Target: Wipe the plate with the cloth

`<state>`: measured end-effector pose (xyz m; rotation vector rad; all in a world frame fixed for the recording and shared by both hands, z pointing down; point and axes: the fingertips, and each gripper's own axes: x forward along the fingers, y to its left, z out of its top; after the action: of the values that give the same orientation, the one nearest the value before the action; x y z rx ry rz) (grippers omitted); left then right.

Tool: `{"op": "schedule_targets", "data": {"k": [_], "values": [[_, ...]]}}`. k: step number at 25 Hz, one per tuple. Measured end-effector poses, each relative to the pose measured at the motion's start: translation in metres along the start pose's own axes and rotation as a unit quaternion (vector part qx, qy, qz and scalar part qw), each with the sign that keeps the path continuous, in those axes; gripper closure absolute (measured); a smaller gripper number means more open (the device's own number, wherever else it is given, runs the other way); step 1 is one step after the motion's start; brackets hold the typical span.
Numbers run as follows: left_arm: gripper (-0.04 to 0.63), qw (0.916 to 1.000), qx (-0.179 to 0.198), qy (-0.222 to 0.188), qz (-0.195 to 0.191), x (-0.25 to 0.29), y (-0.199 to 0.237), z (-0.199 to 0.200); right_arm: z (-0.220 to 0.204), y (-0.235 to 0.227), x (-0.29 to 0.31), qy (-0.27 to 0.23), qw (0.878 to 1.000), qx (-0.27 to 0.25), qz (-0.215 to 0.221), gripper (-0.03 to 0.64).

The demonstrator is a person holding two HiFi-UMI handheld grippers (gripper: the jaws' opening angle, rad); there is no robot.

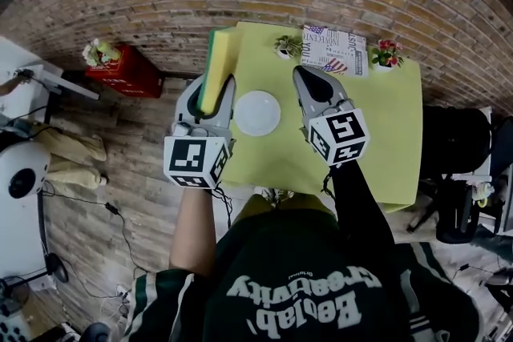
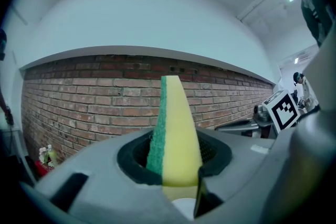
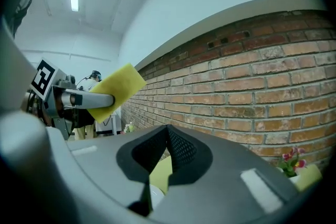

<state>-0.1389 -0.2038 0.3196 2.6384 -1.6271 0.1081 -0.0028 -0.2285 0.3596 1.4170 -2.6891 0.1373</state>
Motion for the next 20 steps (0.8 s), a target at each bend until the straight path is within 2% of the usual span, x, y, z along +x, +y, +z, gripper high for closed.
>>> {"op": "schedule_targets", "data": {"k": [14, 20], "values": [[0.465, 0.9971, 0.01, 0.063, 0.041, 0.024, -0.027, -0.045, -0.028, -0.028, 0.009, 0.002, 0.998, 0.035, 0.043, 0.603], [0.465, 0.9943, -0.011, 0.097, 0.043, 0.034, -0.035, -0.074, -0.028, -0.032, 0.012, -0.002, 0.998, 0.037, 0.051, 0.603]]}}
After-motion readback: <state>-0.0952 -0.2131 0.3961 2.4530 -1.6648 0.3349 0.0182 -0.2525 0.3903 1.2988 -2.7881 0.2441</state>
